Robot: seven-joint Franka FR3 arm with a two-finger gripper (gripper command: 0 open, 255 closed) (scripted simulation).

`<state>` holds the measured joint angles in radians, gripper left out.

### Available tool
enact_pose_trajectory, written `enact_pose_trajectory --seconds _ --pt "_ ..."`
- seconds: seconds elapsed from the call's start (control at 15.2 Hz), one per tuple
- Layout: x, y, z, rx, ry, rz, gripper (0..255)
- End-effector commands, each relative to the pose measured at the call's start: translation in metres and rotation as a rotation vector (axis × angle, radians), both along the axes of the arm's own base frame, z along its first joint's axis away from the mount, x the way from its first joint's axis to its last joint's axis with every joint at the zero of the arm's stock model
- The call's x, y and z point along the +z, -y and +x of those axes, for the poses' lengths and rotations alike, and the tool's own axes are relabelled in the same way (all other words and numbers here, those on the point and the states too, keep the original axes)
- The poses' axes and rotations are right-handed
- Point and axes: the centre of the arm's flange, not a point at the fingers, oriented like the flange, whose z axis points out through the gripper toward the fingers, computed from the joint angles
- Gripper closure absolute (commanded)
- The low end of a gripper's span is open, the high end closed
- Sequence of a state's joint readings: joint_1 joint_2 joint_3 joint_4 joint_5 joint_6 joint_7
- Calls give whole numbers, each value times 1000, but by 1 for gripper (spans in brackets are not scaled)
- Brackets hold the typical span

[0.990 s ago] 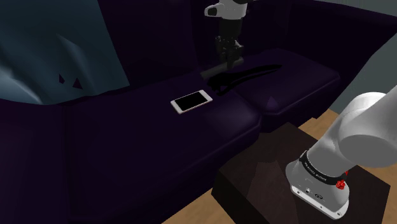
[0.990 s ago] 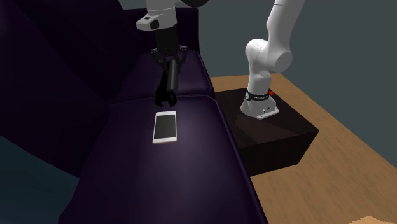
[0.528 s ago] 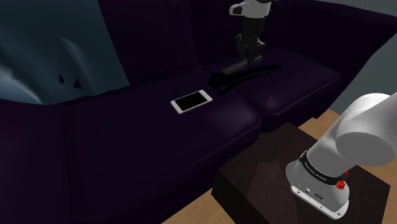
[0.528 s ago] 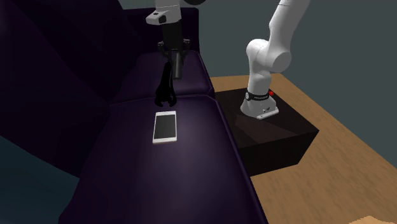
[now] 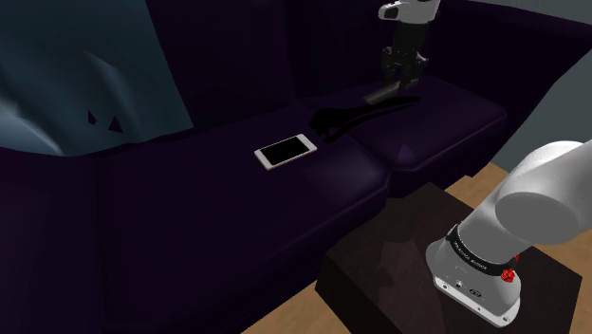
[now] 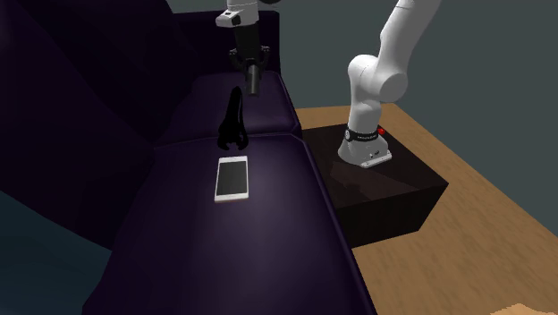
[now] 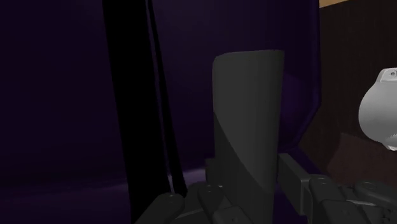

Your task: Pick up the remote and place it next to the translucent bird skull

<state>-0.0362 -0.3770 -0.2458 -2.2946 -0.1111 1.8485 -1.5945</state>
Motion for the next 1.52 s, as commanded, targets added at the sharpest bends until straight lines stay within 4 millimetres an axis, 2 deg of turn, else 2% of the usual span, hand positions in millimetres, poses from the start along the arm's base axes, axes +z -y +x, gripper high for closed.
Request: enact_pose_trajectory --seconds 0.0,1.45 --pt "1 25 -8 1 0 0 255" --pt "1 302 -93 1 0 0 255"
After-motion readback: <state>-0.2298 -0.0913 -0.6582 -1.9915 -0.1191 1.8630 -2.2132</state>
